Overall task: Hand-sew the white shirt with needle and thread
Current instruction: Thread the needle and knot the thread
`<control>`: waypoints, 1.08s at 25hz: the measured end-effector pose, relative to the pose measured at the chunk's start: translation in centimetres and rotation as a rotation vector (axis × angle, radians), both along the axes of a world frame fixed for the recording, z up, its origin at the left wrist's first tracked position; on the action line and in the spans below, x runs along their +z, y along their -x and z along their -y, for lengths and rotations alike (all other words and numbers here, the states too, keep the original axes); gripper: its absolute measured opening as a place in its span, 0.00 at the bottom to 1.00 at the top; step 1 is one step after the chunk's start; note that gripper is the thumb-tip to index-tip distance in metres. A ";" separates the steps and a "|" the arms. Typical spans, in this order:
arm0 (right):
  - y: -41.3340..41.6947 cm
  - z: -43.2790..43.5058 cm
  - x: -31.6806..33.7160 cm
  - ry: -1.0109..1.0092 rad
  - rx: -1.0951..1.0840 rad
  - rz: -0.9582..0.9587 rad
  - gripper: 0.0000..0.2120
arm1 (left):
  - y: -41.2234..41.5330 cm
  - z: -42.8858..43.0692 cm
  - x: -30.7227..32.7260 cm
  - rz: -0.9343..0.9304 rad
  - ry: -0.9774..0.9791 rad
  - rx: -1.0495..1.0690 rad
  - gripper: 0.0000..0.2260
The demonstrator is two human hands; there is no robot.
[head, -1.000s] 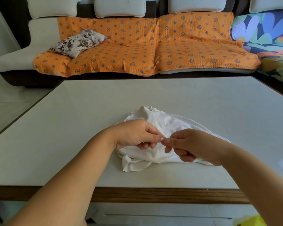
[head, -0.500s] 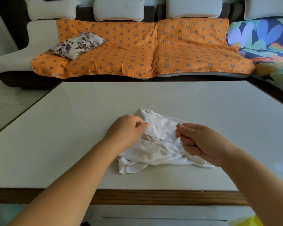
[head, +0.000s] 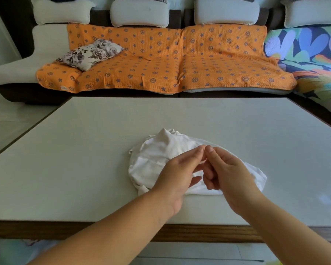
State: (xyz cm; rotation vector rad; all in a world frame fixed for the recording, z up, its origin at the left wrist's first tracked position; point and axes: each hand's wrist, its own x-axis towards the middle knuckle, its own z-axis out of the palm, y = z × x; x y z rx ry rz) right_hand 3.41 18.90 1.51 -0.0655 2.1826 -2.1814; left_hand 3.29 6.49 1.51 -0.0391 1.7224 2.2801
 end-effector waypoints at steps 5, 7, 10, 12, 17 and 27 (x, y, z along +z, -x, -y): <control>-0.8 0.7 -0.8 -0.024 -0.009 -0.043 0.20 | 0.2 0.1 -0.1 -0.007 -0.080 0.009 0.09; -1.0 0.8 -0.8 -0.005 0.006 -0.031 0.18 | 0.1 0.2 -0.3 -0.049 -0.039 0.009 0.10; -1.3 0.5 -0.3 -0.002 0.077 0.041 0.16 | 0.1 0.7 -0.6 -0.130 0.056 0.025 0.10; -1.2 -0.2 0.4 -0.112 0.075 0.055 0.14 | 0.2 1.0 -0.6 -0.179 0.135 0.045 0.10; -0.7 -2.5 2.2 -0.273 -0.125 -0.147 0.07 | 0.4 1.6 -0.3 -0.286 0.220 0.002 0.09; -0.5 -3.5 3.0 -0.124 0.192 -0.042 0.14 | 1.3 2.3 0.2 -0.204 0.153 -0.273 0.13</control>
